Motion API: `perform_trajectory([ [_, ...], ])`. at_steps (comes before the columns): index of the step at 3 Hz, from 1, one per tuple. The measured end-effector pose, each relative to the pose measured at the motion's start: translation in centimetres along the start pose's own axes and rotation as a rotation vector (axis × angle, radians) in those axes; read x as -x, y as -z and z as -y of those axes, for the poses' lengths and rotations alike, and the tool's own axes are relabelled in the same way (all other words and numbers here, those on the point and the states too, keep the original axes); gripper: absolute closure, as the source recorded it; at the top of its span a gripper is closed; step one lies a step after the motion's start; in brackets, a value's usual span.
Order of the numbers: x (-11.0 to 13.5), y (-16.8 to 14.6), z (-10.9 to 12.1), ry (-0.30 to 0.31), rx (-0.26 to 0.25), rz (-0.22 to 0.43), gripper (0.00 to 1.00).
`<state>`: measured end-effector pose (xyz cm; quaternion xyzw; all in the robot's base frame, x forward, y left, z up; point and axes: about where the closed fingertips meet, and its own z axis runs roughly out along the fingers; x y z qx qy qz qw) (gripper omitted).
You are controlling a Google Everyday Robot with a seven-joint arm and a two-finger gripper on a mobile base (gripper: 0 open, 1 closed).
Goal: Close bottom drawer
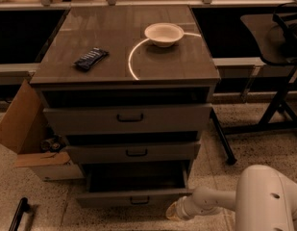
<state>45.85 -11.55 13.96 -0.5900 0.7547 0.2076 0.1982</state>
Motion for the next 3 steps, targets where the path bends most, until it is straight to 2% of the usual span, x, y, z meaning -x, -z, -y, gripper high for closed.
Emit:
perform_trajectory([
  [2,0.0,-0.2,0.7,0.019,-0.001,0.015,1.0],
  [3,0.2,-0.9,2.6,0.052,-0.01,0.012,1.0],
])
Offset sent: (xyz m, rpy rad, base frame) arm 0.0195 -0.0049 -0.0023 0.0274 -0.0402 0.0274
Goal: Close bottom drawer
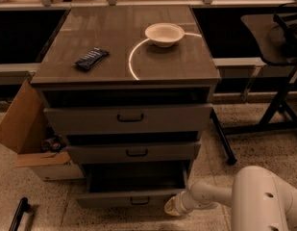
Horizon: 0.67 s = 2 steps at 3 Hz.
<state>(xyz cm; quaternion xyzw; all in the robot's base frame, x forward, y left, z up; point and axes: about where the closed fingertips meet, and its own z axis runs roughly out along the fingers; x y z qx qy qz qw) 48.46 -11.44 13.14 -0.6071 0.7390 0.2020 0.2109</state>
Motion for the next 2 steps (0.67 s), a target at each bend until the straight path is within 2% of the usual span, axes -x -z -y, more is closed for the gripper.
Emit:
perform_trajectory([
  [1,0.4,-0.2,2.1,0.008,-0.067,-0.006,1.0],
  [2,0.5,0.2,3.6,-0.002,-0.157,0.01,1.0],
])
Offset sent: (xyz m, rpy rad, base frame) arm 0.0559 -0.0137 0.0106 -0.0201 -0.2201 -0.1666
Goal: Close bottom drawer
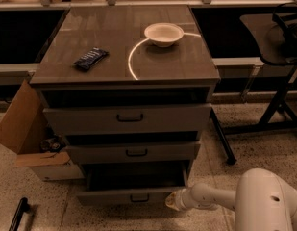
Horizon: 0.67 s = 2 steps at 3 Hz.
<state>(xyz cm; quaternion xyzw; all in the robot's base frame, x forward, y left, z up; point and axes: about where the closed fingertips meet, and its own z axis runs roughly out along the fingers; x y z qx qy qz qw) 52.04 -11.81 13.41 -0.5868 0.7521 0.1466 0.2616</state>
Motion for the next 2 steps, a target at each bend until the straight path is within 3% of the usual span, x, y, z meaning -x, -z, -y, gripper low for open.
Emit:
perform_trajectory([
  [2,-0.2,-0.1,3.8,-0.001,-0.092,0.065,1.0],
])
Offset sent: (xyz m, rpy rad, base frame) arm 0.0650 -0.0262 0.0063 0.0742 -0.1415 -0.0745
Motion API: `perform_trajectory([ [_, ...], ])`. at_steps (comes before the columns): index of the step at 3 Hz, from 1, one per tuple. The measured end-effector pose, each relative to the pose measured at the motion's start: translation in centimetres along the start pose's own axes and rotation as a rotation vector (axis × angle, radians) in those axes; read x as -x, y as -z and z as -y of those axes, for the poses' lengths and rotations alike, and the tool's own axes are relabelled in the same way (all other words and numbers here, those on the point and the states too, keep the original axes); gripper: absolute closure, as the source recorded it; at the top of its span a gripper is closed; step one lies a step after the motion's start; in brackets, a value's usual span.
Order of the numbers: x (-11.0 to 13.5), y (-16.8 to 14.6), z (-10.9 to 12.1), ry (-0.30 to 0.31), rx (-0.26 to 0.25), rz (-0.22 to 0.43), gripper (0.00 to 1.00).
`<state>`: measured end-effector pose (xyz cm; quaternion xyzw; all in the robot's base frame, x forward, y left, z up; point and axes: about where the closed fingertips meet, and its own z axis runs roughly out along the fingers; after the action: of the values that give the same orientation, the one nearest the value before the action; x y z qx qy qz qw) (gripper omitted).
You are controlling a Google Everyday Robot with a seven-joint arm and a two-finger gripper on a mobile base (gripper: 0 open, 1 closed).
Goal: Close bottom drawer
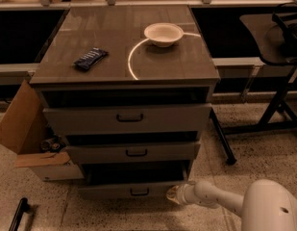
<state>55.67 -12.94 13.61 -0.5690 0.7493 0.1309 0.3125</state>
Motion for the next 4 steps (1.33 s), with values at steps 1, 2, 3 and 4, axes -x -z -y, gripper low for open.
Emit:
perform_trajectory([
  [1,-0.5,-0.4,2.0,-0.02,-0.016,0.045,1.0],
  [2,-1.1,-0.5,4.3,-0.045,-0.03,0.091,1.0],
  [3,-1.2,-0.2,6.4,-0.066,-0.043,0.152,1.0],
  [4,-0.7,0.3,7.7,-0.073,-0.04,0.228,1.0],
])
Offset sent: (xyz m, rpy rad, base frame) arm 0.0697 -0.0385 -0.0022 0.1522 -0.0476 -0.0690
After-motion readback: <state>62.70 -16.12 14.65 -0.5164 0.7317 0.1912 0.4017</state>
